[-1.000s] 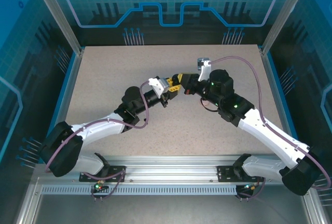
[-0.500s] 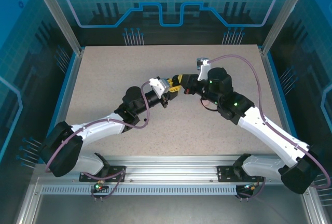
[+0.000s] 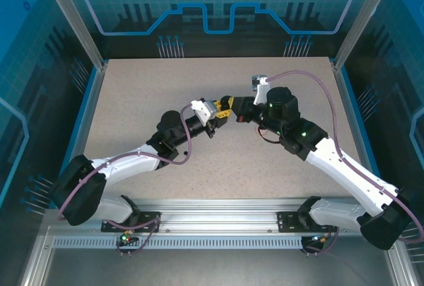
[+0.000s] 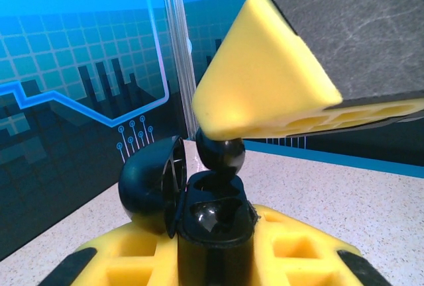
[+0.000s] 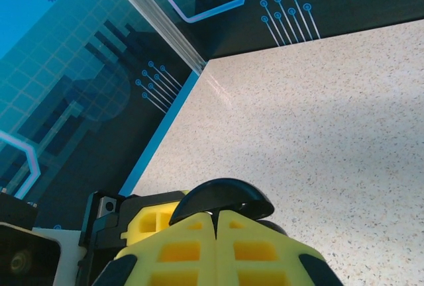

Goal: Insert the wireless bluetooth earbuds into the charging case

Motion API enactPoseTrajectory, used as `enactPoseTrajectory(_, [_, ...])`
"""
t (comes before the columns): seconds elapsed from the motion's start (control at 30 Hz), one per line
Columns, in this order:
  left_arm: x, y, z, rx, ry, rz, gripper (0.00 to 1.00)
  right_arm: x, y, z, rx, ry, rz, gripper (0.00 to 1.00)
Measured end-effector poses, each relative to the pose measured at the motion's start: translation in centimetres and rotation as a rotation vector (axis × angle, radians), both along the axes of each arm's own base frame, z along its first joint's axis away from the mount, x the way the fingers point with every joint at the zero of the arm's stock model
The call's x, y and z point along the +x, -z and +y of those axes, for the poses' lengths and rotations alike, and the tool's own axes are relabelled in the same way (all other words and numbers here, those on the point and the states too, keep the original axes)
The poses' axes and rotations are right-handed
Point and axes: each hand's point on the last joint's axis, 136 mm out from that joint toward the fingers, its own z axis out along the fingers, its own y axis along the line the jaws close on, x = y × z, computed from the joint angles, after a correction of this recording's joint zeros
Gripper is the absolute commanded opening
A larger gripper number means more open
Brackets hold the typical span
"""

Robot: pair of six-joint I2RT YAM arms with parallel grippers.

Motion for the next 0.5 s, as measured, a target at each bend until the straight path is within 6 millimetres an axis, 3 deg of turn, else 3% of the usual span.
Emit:
enactPoseTrajectory(0.3, [0.3,0.2,0.1,0.002,-0.013,0.006,0.00,0.8,1.5,0.8,-0.024,-0.002,0.047,0.05])
enactPoseTrajectory(0.5, [0.3,0.2,0.1,0.001,-0.013,0.006,0.00,0.9,1.5,0.6,-0.028,0.012,0.046,0.13])
